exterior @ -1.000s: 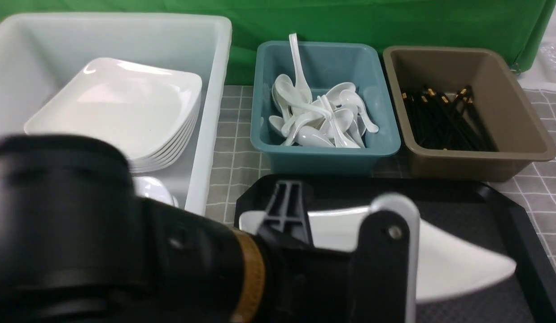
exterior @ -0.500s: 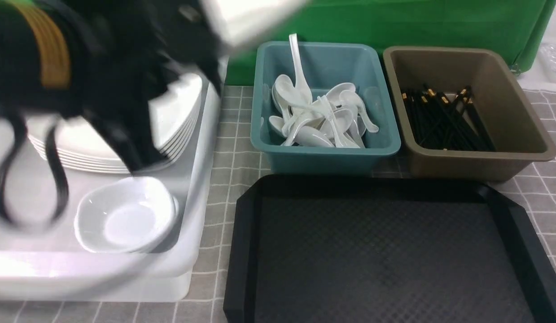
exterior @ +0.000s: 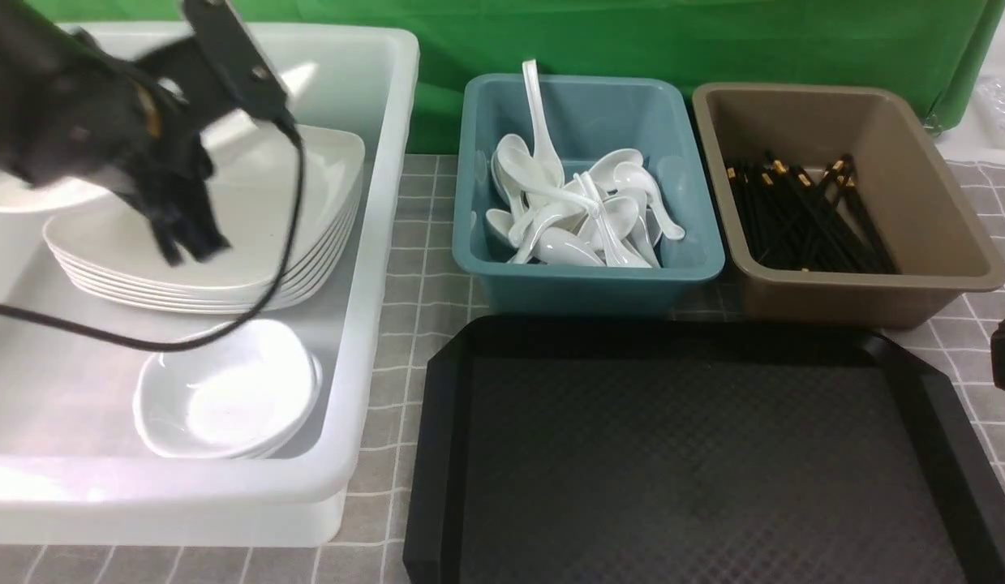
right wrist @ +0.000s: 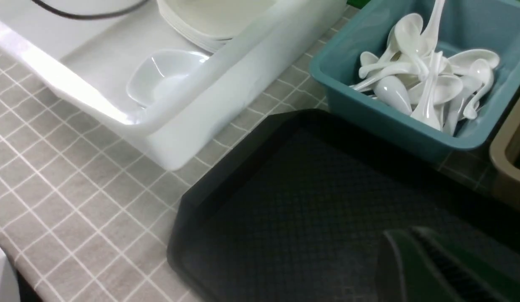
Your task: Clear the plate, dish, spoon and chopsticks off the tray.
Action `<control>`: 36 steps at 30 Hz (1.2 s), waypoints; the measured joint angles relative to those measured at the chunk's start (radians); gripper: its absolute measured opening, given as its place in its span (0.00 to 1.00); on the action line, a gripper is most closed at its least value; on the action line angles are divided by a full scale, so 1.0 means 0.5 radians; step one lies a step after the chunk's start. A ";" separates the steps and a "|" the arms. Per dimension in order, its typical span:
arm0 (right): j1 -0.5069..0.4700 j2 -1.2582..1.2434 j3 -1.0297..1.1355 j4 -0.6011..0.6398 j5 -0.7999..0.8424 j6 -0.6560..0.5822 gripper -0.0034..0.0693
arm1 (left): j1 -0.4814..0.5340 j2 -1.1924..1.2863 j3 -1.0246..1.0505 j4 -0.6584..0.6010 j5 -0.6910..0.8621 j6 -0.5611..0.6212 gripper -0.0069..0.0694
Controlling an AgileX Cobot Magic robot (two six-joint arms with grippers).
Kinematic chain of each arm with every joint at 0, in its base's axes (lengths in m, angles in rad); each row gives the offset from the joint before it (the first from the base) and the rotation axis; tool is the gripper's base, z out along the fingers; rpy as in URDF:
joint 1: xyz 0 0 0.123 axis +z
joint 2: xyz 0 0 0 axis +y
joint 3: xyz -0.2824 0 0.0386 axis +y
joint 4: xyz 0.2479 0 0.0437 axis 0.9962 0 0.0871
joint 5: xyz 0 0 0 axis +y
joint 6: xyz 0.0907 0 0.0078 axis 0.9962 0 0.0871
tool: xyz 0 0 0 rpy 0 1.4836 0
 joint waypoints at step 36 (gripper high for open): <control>0.000 0.000 0.000 0.104 0.164 0.036 0.14 | -0.286 -0.665 0.073 -0.920 0.036 -0.396 0.64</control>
